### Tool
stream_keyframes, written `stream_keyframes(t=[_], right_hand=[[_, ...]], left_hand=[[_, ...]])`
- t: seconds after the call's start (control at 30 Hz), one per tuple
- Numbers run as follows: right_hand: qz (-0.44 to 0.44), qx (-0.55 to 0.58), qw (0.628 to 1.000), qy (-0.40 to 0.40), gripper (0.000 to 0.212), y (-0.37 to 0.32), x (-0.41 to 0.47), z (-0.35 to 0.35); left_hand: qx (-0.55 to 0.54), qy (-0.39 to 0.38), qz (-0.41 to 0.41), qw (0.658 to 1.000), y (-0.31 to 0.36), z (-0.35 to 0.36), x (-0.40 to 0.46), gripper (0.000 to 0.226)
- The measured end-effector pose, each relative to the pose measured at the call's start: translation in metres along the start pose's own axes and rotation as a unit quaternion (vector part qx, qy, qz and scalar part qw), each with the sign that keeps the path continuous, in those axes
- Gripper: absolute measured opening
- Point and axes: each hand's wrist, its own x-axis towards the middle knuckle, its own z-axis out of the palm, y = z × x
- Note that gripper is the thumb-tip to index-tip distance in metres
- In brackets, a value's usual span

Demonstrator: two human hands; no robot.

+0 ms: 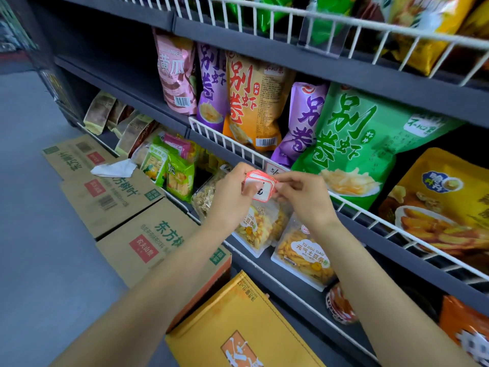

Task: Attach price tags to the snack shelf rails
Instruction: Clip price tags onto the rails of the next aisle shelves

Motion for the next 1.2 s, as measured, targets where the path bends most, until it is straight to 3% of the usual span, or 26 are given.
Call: stream_keyframes(t=[0.27,0.43,0.6,0.83,1.0,1.07,1.2], right_hand=[[0.110,0.097,0.989,0.009,0.011,-0.071,-0.025,-0.031],[0.173,0.126,0.976,0.033,0.021,-0.119,-0.044,-0.065],[0.187,0.100,0.977,0.003,0.021,-0.170,-0.068,-0.100],[0.198,0.092,0.976,-0.011,0.022,-0.211,-0.113,-0.133],[0.242,0.104,0.964,0.035,0.010,-0.217,-0.174,-0.165],[0.258,0.098,0.959,0.067,0.008,-0.217,-0.202,-0.179],[0.289,0.085,0.947,0.108,0.024,-0.212,-0.261,-0.211]], left_hand=[[-0.005,-0.020,-0.059,0.998,0.072,-0.044,-0.022,0.011],[-0.033,0.006,-0.116,0.993,0.123,-0.071,-0.045,0.014],[0.002,0.016,-0.142,0.990,0.182,-0.088,-0.071,0.007],[0.002,-0.045,-0.158,0.986,0.250,-0.088,-0.114,0.026],[-0.044,-0.081,-0.192,0.977,0.286,-0.066,-0.153,0.023],[-0.039,-0.102,-0.170,0.979,0.307,-0.053,-0.174,0.028],[-0.031,-0.141,-0.125,0.982,0.339,-0.025,-0.223,0.026]])
